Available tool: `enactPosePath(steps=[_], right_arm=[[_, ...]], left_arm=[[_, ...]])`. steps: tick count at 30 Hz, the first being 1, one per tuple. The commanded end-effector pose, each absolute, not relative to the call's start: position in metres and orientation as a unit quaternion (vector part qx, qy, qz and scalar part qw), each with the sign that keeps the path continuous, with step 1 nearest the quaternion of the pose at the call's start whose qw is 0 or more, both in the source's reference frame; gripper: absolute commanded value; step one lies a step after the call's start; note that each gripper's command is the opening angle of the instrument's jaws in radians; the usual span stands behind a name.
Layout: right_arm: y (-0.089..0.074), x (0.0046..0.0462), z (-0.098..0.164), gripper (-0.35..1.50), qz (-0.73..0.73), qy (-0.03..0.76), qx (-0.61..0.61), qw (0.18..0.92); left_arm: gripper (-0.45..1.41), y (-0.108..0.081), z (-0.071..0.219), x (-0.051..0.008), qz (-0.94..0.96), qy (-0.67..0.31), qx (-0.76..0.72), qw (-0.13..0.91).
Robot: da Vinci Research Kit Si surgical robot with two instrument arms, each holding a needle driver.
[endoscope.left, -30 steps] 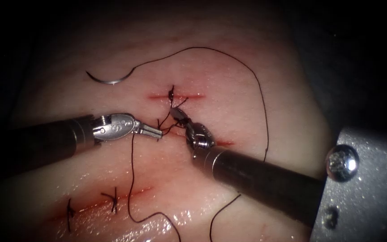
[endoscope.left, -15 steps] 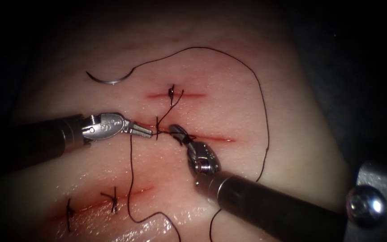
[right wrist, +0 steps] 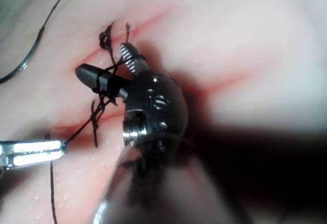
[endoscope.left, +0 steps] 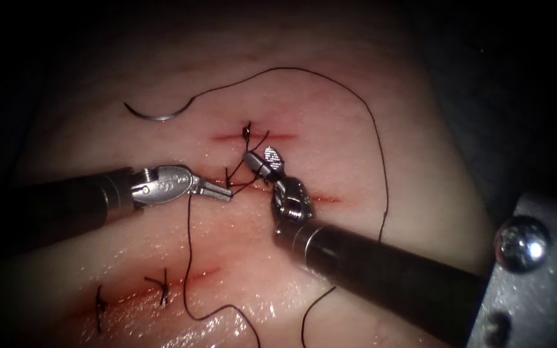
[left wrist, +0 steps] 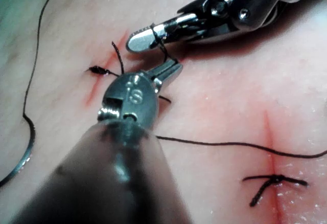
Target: Wound Closure
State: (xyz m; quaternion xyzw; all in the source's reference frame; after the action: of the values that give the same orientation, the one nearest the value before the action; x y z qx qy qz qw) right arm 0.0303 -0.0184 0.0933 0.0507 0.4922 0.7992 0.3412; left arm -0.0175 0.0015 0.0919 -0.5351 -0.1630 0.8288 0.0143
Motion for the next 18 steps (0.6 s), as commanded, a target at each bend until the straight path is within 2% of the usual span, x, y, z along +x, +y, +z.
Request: enactPosePath(steps=[1,3,7,18], right_arm=[[-0.0175,0.0315,0.0943,1.2,0.804,0.495,0.063,0.324],[-0.017,0.0319,0.0949,1.21,0.809,0.495,0.074,0.308],[-0.0164,0.0329,0.0956,1.08,0.811,0.498,0.1,0.292],[-0.0179,0.0321,0.096,1.13,0.824,0.489,0.132,0.254]], left_arm=[[-0.45,0.0017,0.0925,-0.018,0.829,-0.162,-0.536,0.013],[-0.45,0.0016,0.0925,-0.0181,0.828,-0.162,-0.536,0.013],[-0.45,0.0017,0.0925,-0.0183,0.828,-0.161,-0.537,0.015],[-0.45,0.0029,0.0918,-0.0195,0.829,-0.167,-0.533,0.017]])
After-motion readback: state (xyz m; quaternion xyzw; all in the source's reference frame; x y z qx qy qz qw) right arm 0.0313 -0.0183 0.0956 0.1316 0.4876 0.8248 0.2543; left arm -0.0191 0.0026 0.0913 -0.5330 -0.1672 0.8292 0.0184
